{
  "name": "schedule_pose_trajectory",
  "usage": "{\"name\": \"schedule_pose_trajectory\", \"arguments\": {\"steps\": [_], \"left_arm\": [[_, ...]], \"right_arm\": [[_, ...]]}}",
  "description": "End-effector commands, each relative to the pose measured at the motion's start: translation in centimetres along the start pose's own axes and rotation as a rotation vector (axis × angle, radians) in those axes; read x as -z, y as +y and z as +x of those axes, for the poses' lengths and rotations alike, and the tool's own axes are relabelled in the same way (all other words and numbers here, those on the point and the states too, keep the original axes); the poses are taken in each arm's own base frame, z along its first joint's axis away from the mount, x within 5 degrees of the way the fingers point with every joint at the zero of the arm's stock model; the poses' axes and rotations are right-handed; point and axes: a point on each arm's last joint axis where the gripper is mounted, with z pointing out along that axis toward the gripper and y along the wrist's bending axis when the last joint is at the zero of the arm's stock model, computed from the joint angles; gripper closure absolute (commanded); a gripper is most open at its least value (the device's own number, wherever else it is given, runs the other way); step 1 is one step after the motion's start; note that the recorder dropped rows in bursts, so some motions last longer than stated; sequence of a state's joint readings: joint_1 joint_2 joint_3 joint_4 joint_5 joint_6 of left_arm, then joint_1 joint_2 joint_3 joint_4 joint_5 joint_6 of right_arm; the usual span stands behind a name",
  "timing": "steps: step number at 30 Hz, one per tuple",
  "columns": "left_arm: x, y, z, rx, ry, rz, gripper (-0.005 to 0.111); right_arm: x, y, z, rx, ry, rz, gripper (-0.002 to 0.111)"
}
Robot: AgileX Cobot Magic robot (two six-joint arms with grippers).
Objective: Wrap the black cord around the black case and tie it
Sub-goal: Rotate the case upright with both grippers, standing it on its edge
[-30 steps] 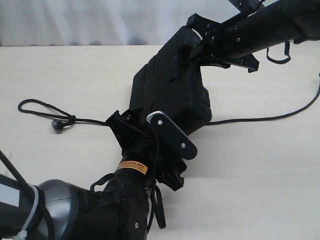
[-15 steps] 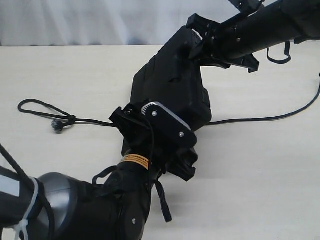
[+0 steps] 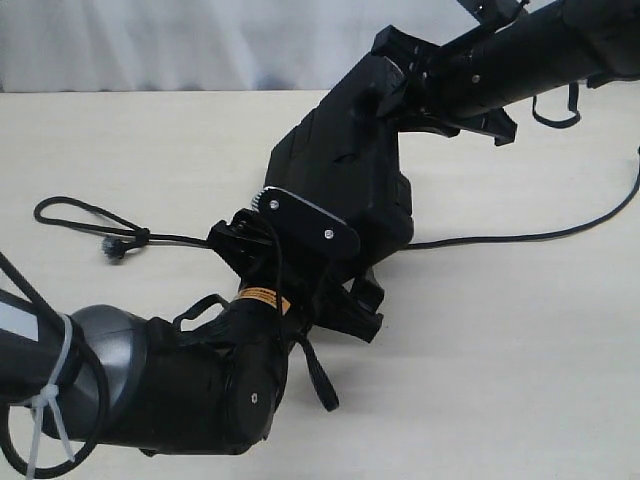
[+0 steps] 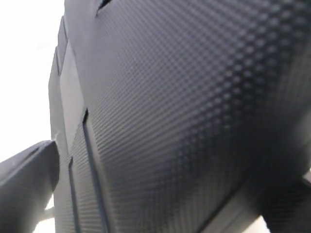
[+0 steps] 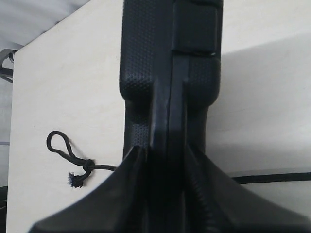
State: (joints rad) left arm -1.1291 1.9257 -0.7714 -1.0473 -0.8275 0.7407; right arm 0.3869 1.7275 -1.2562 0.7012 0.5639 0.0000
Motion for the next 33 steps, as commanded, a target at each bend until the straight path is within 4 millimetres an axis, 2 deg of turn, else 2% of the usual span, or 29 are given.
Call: {"name": "schedule_pose_trajectory", "arguments": {"steps": [1,5,8,15,17,19,22,25,26,28,32,33], "left_arm": [[-0.2,0.2,-0.2,-0.006,-0.026,0.013,0.009],[0.0,-1.6,-0.4,-0.235,-0.074,0.205,0.009],[-0.1,-1.4,-0.5,-0.232,-0.08,0.194,0.009],[-1.3,0.4,-0.4,-0.21,-0.053,0.149,0.01],[-1.2,0.0,-0.5,-0.256,-0.065,0.194,0.016],[-1.1,-0.4,-0.4,-0.282,-0.068,0.232,0.035],[-1.2,-0.1,-0.2,-0.235,-0.035,0.203,0.081],[-1.2,-0.1,-0.2,-0.198,-0.032,0.204,0.107],[-1.2,-0.1,-0.2,-0.186,-0.03,0.204,0.107],[-1.2,-0.1,-0.1,-0.187,-0.017,0.213,0.107],[-1.2,0.0,-0.2,-0.131,-0.026,0.201,0.107],[-1.2,0.0,-0.2,-0.131,-0.026,0.201,0.107]], "right_arm": [[0.9,0.7,-0.3,0.029,-0.018,-0.018,0.104],[0.9,0.7,-0.2,0.032,-0.016,-0.018,0.104],[0.9,0.7,-0.2,0.032,-0.011,-0.018,0.104],[0.9,0.7,-0.2,0.032,-0.011,-0.018,0.104],[0.9,0.7,-0.2,0.032,-0.011,-0.018,0.104],[0.9,0.7,-0.2,0.032,-0.011,-0.018,0.104],[0.9,0.7,-0.2,0.032,-0.011,-0.018,0.104],[0.9,0.7,-0.2,0.029,-0.012,-0.028,0.104],[0.9,0.7,-0.2,0.073,-0.012,-0.028,0.104],[0.9,0.7,-0.2,0.107,-0.013,-0.028,0.095],[0.9,0.6,0.2,0.118,0.039,-0.027,0.053],[1.2,0.7,0.2,0.129,0.037,-0.025,0.046]]}}
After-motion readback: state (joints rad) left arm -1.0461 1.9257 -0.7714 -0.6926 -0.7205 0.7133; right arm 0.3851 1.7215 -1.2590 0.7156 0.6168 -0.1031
